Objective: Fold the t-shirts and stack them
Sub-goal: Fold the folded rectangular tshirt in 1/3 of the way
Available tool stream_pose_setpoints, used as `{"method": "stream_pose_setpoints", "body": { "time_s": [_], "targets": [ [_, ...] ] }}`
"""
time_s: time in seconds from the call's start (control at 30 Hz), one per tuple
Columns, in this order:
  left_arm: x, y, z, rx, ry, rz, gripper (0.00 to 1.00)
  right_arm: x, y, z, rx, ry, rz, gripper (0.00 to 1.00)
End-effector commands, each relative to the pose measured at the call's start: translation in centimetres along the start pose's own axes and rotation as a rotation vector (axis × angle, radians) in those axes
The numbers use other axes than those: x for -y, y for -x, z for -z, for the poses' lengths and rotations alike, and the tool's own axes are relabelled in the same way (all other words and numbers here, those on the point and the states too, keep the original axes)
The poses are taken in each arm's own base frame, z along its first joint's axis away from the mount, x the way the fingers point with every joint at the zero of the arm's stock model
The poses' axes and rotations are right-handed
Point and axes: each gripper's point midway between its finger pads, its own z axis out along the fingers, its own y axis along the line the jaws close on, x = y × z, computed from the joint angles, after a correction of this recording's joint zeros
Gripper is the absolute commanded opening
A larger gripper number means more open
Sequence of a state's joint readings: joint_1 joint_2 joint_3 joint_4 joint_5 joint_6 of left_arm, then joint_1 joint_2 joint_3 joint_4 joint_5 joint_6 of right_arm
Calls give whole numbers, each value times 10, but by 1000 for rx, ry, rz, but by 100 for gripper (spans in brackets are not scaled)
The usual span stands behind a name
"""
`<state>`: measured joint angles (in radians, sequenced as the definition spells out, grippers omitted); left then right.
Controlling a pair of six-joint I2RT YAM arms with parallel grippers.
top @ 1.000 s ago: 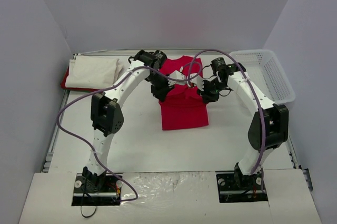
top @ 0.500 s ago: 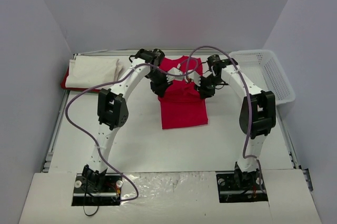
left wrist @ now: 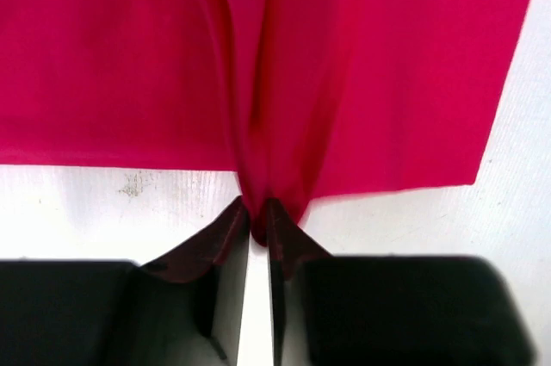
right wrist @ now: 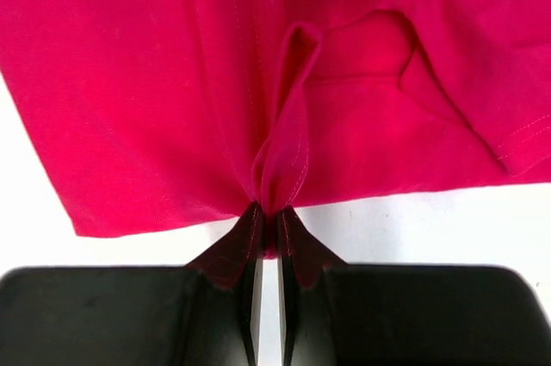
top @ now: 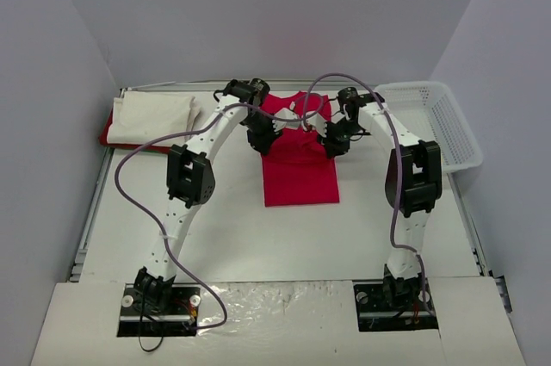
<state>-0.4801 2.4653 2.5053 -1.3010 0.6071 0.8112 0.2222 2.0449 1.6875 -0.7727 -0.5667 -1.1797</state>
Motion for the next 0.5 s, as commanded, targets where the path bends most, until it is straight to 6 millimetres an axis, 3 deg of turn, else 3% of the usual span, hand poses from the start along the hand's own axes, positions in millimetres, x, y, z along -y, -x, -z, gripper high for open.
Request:
{"method": "stream_pose_setpoints", "body": {
  "time_s": [0.0, 0.03, 0.1, 0.13, 0.2, 0.33, 0.47],
  "targets": [
    [46, -22, 17, -124, -141, 12, 14, 10, -6, 1, -17, -15, -64, 0],
    [45, -23, 15, -128, -139, 14, 23, 12, -8, -3, -18, -14, -77, 13],
    [42, -24, 14, -132, -131, 14, 34, 18, -8, -5, -9, -27, -88, 22],
    [38, -23, 14, -128, -114, 18, 42, 21, -8, -7, -7, -35, -100, 35],
    [32, -23, 15, -126, -87, 19, 61, 31, -8, -8, -5, -75, -105, 40],
    [25, -14, 27, -107, -26, 11, 68, 48, -4, -2, -11, -134, -113, 50],
    [39, -13, 38, -81, -48, 41, 71, 65, 7, 8, 17, -205, -130, 56]
  ]
}}
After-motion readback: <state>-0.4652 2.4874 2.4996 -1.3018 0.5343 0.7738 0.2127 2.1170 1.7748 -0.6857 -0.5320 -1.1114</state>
